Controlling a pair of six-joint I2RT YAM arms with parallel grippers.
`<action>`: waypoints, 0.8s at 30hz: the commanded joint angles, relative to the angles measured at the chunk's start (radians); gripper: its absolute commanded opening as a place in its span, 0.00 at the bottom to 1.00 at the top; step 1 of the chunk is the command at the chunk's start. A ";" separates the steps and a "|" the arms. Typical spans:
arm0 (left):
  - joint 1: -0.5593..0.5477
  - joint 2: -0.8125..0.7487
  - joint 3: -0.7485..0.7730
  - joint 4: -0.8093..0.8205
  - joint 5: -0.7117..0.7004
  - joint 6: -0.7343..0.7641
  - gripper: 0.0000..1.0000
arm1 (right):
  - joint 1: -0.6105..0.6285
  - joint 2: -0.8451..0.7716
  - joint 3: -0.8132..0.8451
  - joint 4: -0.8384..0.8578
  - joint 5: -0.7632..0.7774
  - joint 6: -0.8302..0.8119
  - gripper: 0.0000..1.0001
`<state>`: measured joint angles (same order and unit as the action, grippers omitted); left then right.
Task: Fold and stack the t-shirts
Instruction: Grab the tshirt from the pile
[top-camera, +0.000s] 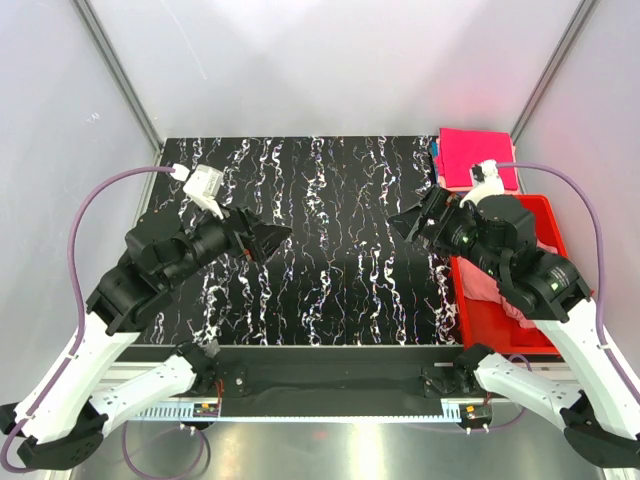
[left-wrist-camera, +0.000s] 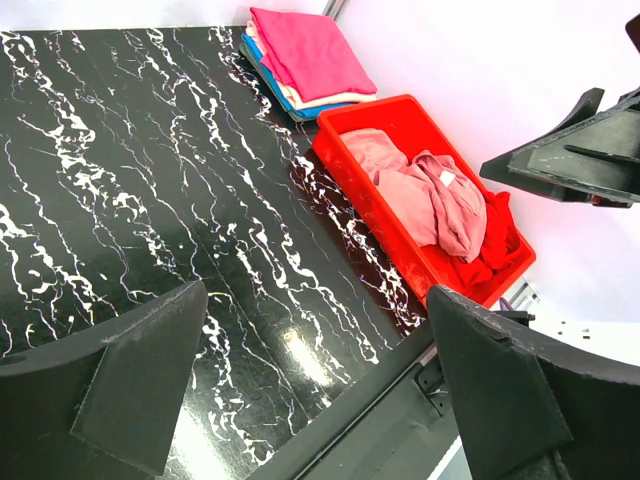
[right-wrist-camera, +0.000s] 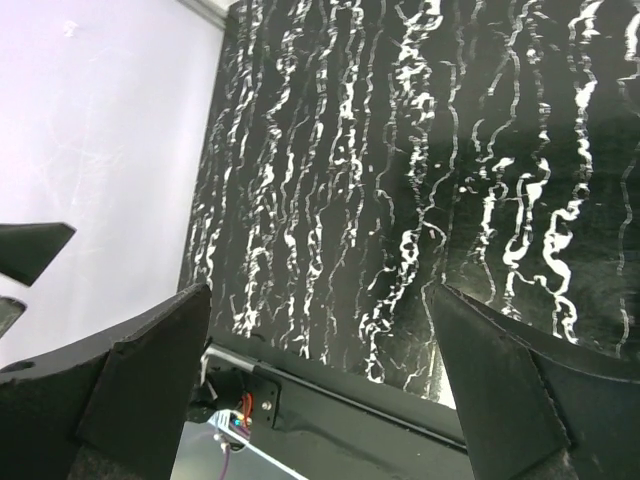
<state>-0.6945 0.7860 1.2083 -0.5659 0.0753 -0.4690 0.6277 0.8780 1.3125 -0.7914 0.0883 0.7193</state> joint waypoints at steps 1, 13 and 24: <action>-0.003 -0.007 0.002 0.060 0.004 0.012 0.99 | 0.006 -0.020 0.025 -0.012 0.076 0.000 1.00; -0.003 0.044 -0.047 -0.060 -0.074 0.064 0.99 | 0.006 0.057 -0.022 -0.233 0.418 0.031 1.00; -0.003 0.122 -0.029 -0.150 -0.040 0.081 0.99 | -0.544 0.344 -0.199 -0.141 0.406 -0.060 1.00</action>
<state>-0.6945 0.9260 1.1507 -0.7029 0.0334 -0.4107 0.1886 1.2388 1.1278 -0.9524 0.5034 0.6693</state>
